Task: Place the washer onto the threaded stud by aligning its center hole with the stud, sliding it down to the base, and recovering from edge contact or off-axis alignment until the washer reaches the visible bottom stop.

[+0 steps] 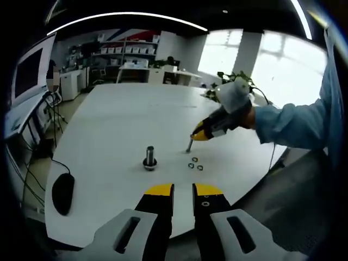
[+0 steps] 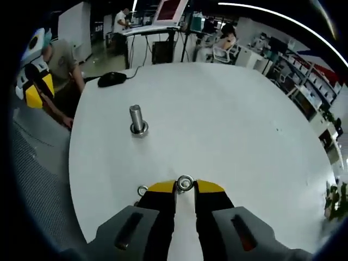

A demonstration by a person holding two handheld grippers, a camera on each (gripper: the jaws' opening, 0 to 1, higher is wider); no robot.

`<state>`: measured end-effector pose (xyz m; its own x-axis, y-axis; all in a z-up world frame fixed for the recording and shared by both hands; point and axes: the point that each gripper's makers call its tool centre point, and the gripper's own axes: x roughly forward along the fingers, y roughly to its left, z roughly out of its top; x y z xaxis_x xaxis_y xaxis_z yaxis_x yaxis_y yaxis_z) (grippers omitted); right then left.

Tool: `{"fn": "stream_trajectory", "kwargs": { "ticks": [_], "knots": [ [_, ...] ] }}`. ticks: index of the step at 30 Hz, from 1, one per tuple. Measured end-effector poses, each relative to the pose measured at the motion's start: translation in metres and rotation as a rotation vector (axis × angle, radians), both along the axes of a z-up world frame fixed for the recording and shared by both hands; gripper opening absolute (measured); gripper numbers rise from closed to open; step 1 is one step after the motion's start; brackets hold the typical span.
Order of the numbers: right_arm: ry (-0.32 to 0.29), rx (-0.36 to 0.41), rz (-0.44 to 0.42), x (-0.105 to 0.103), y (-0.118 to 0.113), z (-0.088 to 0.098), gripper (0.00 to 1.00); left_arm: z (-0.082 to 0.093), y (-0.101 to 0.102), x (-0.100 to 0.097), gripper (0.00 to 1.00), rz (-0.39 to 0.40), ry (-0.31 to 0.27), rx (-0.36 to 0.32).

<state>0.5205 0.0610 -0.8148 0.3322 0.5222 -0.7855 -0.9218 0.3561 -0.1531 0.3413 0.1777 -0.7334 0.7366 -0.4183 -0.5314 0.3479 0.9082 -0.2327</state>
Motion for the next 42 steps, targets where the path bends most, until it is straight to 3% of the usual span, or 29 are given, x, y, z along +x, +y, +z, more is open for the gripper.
{"fn": "stream_trajectory", "kwargs": {
  "ticks": [9, 42],
  "knots": [
    [0.028, -0.031, 0.001, -0.002, -0.004, -0.01, 0.14, 0.0, 0.001, 0.0, 0.11, 0.004, 0.001, 0.001],
    [0.037, -0.048, 0.006, -0.013, -0.01, -0.014, 0.17, -0.002, 0.0, -0.002, 0.11, -0.003, 0.011, 0.013]
  ]
}}
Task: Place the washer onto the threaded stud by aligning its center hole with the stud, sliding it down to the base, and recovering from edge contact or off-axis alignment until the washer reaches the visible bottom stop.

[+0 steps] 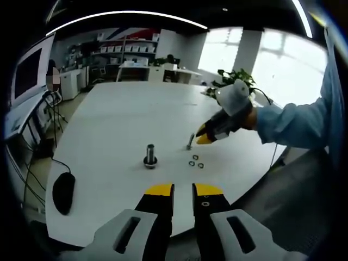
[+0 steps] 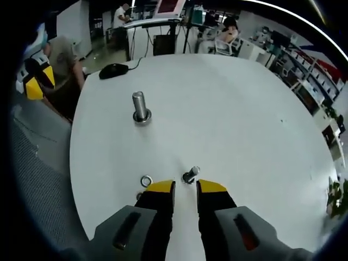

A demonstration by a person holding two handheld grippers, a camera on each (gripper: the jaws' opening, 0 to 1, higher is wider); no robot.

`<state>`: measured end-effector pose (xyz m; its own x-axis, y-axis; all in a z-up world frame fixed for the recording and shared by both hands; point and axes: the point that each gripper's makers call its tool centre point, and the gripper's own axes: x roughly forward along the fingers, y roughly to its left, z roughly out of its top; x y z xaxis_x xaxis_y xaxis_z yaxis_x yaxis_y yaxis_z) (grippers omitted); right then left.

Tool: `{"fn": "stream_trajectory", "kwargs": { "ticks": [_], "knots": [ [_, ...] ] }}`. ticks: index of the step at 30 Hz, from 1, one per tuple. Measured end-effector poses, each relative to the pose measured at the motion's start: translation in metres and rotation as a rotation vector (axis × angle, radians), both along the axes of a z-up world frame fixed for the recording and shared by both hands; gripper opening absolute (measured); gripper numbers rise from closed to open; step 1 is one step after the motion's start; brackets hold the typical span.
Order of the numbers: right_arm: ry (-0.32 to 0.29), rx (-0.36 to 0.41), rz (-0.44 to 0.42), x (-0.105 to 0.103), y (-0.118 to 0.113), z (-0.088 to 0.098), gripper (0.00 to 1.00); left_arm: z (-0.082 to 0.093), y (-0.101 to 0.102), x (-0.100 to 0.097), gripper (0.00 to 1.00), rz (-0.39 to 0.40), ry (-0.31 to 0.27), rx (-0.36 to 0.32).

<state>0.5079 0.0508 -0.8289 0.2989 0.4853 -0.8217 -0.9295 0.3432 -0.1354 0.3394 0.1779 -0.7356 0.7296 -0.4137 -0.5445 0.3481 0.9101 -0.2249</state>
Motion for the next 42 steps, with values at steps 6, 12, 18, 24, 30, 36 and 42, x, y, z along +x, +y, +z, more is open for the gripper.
{"fn": "stream_trajectory", "kwargs": {
  "ticks": [6, 12, 18, 24, 30, 36, 42],
  "knots": [
    [0.011, -0.001, 0.001, -0.004, -0.001, -0.003, 0.17, 0.0, 0.0, 0.0, 0.11, 0.0, 0.002, -0.001],
    [0.045, -0.003, -0.004, -0.015, -0.003, -0.012, 0.17, -0.001, 0.0, 0.0, 0.11, 0.0, 0.004, 0.0],
    [0.087, -0.011, 0.013, -0.036, -0.002, -0.025, 0.17, -0.001, 0.0, -0.001, 0.11, -0.002, 0.006, 0.003],
    [0.12, -0.02, 0.032, -0.05, -0.001, -0.032, 0.17, -0.002, 0.0, -0.001, 0.11, -0.002, 0.006, 0.005],
    [0.161, -0.029, 0.046, -0.062, 0.002, -0.042, 0.17, -0.001, 0.0, -0.001, 0.11, 0.001, 0.005, 0.005],
    [0.154, -0.036, 0.06, -0.063, 0.003, -0.044, 0.17, -0.001, 0.0, 0.0, 0.11, 0.002, 0.005, 0.005],
    [0.094, -0.07, 0.105, -0.06, -0.001, -0.046, 0.16, -0.001, 0.0, 0.0, 0.11, 0.001, 0.003, 0.003]
  ]
}}
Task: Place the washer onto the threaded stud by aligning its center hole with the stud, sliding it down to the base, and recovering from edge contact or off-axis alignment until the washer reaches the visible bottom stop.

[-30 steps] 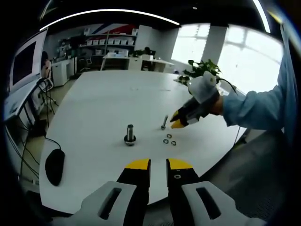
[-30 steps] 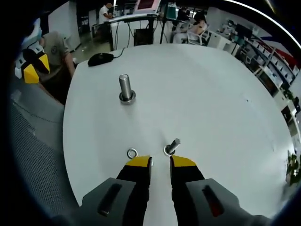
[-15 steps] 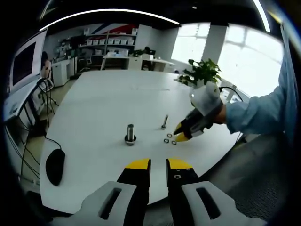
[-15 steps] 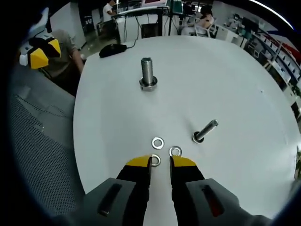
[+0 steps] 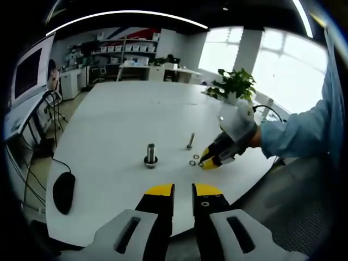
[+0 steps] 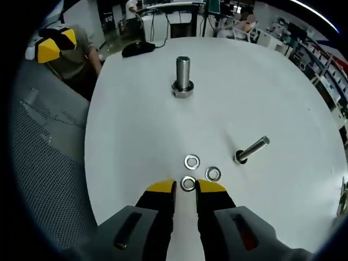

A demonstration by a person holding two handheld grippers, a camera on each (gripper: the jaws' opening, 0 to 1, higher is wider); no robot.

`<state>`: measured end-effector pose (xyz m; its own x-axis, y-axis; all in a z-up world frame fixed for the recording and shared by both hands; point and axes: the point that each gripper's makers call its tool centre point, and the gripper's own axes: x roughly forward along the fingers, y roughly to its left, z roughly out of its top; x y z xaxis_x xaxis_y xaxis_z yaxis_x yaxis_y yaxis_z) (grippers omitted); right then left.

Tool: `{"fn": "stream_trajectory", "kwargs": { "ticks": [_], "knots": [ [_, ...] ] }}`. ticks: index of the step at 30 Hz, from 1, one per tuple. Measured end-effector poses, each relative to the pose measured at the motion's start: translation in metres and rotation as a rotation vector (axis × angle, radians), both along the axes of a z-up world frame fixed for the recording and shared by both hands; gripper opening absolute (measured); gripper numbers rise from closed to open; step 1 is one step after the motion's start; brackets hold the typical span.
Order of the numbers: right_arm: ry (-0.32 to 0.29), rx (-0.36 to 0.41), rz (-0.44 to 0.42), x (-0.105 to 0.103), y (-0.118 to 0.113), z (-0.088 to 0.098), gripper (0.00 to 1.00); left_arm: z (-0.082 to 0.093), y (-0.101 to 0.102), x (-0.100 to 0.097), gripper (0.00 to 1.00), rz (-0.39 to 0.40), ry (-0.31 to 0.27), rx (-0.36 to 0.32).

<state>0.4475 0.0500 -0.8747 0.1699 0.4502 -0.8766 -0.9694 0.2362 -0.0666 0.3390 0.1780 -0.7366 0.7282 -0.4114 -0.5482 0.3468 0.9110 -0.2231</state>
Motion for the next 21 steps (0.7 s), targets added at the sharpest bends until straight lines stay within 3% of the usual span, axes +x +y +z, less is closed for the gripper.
{"fn": "stream_trajectory", "kwargs": {
  "ticks": [8, 14, 21],
  "knots": [
    [-0.017, 0.008, -0.01, 0.0035, -0.0006, 0.0022, 0.17, 0.0003, 0.0, -0.0002, 0.11, -0.001, -0.002, 0.0],
    [0.024, 0.021, -0.044, 0.0023, -0.0011, 0.0001, 0.16, 0.0004, 0.0001, -0.0001, 0.11, -0.001, -0.003, -0.002],
    [0.024, 0.027, -0.036, 0.0016, -0.0003, 0.0002, 0.15, 0.0006, 0.0004, 0.0001, 0.11, 0.001, -0.003, -0.001]
  ]
}}
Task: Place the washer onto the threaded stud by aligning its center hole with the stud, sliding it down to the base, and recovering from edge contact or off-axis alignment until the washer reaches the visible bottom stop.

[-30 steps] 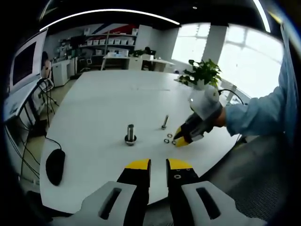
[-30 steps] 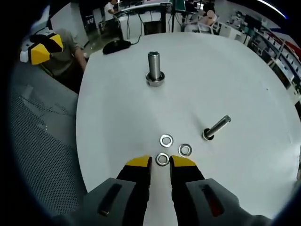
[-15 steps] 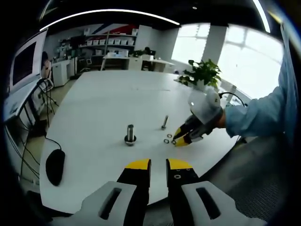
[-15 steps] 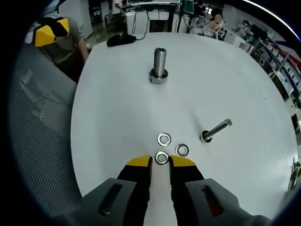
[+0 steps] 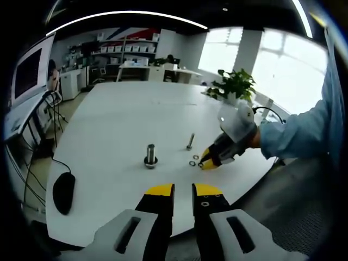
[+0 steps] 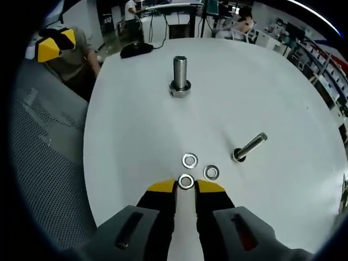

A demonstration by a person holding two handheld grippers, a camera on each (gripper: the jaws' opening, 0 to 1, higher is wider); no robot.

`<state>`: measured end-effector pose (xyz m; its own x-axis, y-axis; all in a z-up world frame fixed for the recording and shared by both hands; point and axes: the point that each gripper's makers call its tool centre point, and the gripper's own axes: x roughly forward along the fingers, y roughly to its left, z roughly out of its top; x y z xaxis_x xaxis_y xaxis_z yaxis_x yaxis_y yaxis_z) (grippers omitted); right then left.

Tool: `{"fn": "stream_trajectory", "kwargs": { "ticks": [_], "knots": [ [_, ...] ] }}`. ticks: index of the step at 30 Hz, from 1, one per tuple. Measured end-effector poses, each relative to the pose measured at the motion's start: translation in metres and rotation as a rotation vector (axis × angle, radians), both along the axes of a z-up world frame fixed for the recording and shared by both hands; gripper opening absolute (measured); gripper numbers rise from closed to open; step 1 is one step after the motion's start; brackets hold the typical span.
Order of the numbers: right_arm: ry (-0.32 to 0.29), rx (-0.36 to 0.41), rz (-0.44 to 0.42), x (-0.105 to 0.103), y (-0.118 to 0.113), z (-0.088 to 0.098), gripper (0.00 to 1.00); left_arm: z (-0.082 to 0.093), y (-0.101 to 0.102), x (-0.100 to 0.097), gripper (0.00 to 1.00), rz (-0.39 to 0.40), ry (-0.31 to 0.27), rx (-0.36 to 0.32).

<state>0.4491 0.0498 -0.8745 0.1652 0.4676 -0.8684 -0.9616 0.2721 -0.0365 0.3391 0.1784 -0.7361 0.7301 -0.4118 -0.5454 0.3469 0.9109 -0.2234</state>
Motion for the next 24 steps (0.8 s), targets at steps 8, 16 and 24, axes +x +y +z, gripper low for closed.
{"fn": "stream_trajectory", "kwargs": {
  "ticks": [8, 16, 24],
  "knots": [
    [-0.021, -0.01, 0.017, 0.001, 0.0, 0.003, 0.14, 0.0, 0.0, -0.001, 0.11, -0.003, 0.003, 0.002],
    [-0.045, 0.014, -0.007, 0.012, 0.001, 0.015, 0.14, -0.002, -0.001, -0.001, 0.1, -0.008, 0.007, 0.004],
    [-0.062, 0.028, -0.022, 0.019, 0.002, 0.021, 0.14, -0.002, -0.001, -0.001, 0.1, -0.011, 0.01, 0.007]
  ]
}}
